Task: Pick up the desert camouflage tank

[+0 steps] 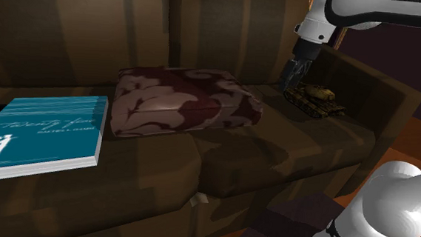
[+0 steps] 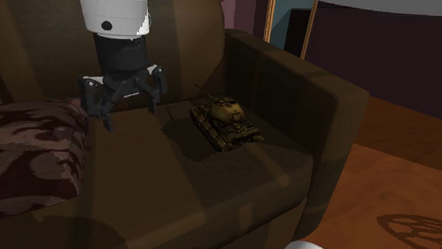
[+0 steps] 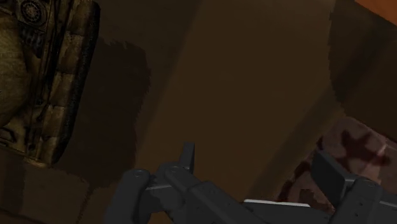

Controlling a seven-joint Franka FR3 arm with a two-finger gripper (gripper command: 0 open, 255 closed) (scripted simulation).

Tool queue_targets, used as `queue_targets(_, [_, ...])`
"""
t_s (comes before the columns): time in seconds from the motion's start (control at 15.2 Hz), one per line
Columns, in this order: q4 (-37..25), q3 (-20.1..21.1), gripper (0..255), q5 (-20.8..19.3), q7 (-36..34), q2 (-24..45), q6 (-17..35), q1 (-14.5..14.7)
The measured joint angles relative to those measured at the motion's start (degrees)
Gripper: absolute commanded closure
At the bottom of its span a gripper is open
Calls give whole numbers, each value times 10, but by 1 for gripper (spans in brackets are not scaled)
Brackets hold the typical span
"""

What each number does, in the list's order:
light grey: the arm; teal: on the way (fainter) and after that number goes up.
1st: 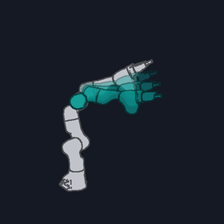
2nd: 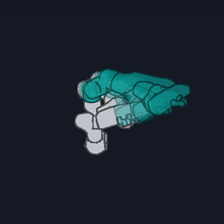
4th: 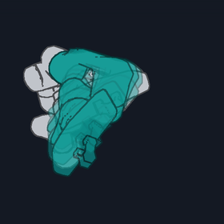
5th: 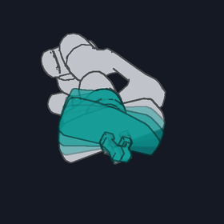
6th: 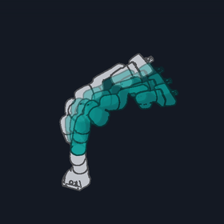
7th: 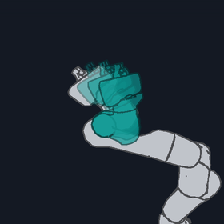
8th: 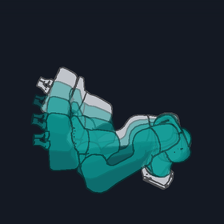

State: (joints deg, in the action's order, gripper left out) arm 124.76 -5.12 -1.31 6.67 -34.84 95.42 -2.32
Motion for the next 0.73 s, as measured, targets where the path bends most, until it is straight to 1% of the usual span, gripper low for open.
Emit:
queue_targets(0.13, [-19,-16,0,-5,5,27,2,-10])
queue_targets(0.26, [-52,-36,0,-10,14,61,-3,-21])
queue_targets(0.46, [-78,-62,0,-16,25,91,-9,-37])
queue_targets(0.73, [-147,-101,0,-16,44,161,-21,-55])
